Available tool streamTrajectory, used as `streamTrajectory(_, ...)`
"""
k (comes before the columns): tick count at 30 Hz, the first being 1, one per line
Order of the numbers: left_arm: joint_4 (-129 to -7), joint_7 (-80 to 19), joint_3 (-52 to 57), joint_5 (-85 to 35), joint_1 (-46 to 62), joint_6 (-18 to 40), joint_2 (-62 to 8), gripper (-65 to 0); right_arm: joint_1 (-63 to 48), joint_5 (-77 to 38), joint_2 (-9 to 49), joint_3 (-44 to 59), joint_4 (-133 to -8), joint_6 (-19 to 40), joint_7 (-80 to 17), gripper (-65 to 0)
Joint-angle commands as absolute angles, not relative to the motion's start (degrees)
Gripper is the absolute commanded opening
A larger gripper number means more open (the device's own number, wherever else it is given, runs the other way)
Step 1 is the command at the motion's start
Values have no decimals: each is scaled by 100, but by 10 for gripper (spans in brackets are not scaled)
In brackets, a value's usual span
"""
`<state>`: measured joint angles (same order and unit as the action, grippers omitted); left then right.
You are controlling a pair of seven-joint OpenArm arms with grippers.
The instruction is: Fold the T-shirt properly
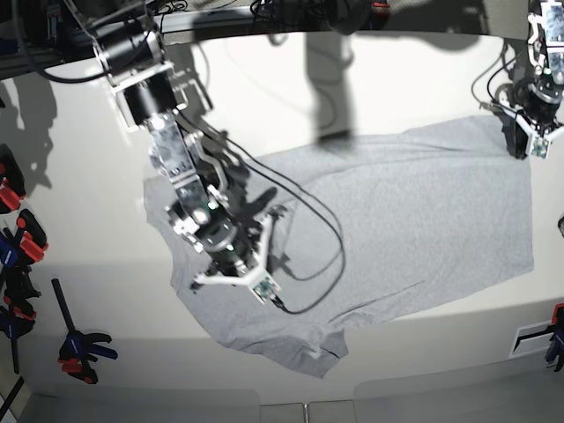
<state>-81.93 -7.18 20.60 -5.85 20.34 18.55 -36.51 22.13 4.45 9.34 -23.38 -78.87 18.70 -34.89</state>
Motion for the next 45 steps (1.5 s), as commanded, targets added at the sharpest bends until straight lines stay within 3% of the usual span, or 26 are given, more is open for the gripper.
streamTrajectory(1, -8215, -526, 2128, -607, 1929, 1798, -3782, -650, 2434, 473, 895, -2300, -7946, 1848, -3339, -650)
streamTrajectory(8, -8053, -419, 2128, -770, 1796, 1802, -3778, -650, 2456, 508, 840, -2294, -7926, 1778, -3507, -650)
streamTrajectory(14, -8036, -552, 2128, -760, 1824, 1800, -3778, -650, 2460, 1247, 856, -2255, -7926, 810, -3697, -650)
streamTrajectory(29, -8034, -528, 2128, -808, 1824, 1798, -3778, -650, 2458, 1162, 856, -2246, -7926, 814, -3441, -643)
streamTrajectory(31, -8031, -530, 2128, -899, 1824, 1800, -3778, -650, 2460, 1162, 851, -2246, -7926, 814, -3286, -466)
streamTrajectory(33, -8031, -530, 2128, -1020, 1824, 1800, -3778, -650, 2460, 1162, 851, -2246, -7926, 810, -3225, -342)
streamTrajectory(45, -8031, -521, 2130, -1096, 1822, 1798, -3780, -650, 2460, 1160, 854, -2246, -7926, 812, -3568, -329)
